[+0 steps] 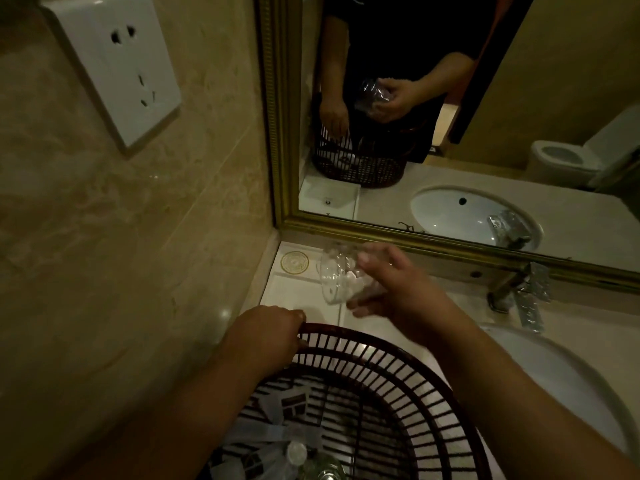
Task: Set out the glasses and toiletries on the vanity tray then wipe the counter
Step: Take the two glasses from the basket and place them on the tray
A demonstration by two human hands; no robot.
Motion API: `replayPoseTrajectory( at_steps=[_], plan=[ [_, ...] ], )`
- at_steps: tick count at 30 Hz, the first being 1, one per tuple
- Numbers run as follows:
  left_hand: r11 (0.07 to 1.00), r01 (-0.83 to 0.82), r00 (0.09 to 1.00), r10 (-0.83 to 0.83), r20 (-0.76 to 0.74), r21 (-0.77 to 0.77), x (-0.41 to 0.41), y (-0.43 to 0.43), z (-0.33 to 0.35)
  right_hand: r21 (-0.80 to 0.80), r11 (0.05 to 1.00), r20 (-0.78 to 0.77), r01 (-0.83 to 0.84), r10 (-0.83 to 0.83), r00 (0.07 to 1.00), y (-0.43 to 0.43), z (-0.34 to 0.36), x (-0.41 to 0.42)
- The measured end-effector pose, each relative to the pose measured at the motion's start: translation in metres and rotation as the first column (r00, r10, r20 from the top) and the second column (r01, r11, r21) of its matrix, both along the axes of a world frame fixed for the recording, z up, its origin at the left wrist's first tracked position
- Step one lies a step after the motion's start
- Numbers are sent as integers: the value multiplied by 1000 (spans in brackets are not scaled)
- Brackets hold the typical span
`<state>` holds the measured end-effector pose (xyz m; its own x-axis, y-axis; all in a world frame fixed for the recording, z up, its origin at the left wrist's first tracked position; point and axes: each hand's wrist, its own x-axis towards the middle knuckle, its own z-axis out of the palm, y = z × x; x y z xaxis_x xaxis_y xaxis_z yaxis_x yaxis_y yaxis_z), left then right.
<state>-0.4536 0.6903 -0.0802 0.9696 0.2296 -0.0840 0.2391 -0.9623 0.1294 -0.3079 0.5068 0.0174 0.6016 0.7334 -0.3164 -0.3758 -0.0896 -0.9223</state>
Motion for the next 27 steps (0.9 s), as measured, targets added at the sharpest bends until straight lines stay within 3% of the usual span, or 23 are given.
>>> replayPoseTrajectory(
  at_steps=[5, 11, 22, 27],
  plan=[
    [1000, 14, 999, -13, 33, -23, -3, -1, -3, -316, 948, 411, 29, 109, 905, 72, -35, 49],
    [999, 22, 999, -21, 42, -33, -1, -2, 2, -556, 827, 671, 83, 387, 633, 145, -112, 73],
    [999, 29, 1000, -29, 6, -28, -2, 0, 5, -757, 638, 644, 145, 688, 336, 223, -177, 124],
    [999, 34, 999, -35, -3, -38, -3, 1, 6, -795, 592, 596, 132, 723, 349, 241, -193, 124]
  ],
)
